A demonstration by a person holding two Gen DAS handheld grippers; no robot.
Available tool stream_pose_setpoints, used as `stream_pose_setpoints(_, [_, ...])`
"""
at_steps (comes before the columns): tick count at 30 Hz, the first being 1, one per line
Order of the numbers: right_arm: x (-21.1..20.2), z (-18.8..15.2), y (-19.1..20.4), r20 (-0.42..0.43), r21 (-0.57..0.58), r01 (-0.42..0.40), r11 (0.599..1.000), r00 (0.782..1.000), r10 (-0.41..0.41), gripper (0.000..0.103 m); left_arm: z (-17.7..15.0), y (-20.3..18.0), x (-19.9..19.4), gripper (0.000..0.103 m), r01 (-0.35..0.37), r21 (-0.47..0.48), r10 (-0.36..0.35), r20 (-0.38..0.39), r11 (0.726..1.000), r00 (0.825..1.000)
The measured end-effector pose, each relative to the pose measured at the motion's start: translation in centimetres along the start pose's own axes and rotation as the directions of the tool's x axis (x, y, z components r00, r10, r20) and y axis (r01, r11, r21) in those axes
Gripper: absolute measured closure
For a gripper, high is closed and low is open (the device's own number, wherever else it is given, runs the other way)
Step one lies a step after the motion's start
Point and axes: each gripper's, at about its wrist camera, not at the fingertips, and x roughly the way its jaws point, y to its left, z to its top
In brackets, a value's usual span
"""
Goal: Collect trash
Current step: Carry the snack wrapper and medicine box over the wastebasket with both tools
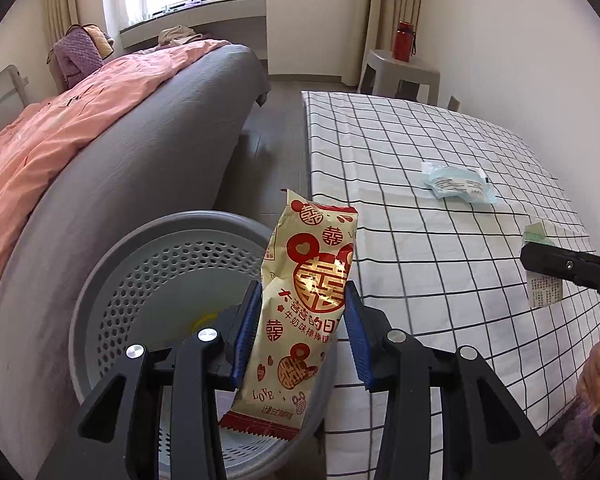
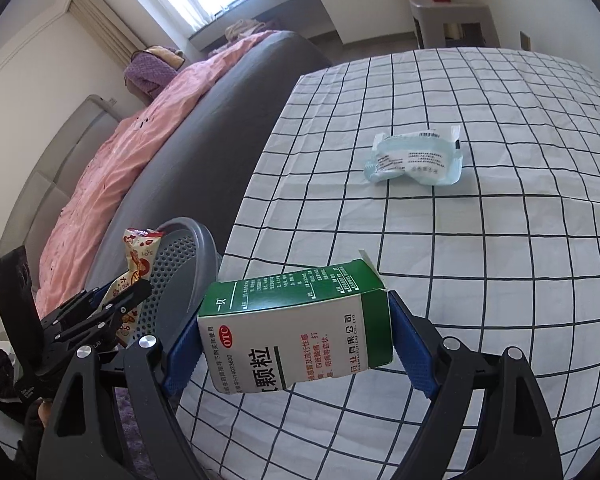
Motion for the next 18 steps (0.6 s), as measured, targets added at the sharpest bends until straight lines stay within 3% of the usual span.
stream_pose_setpoints(8, [1.1,2.5,3.4,-0.054,0.027,-0.028,0.999,0.998,0.029,0.022,-0.8,4.5,-0.3,0.063,-0.040,-0.058,0.039,-0.016,0.998,0.999])
stream_pose_setpoints(18, [4.0,3.1,9.8,-0.067,-0.117,0.012,0.993,0.998,-0.020,0.022,-2.2,9.0,-1.1,0.063,-0.097,-0.144,0.098,-0.002,0.985,0.995])
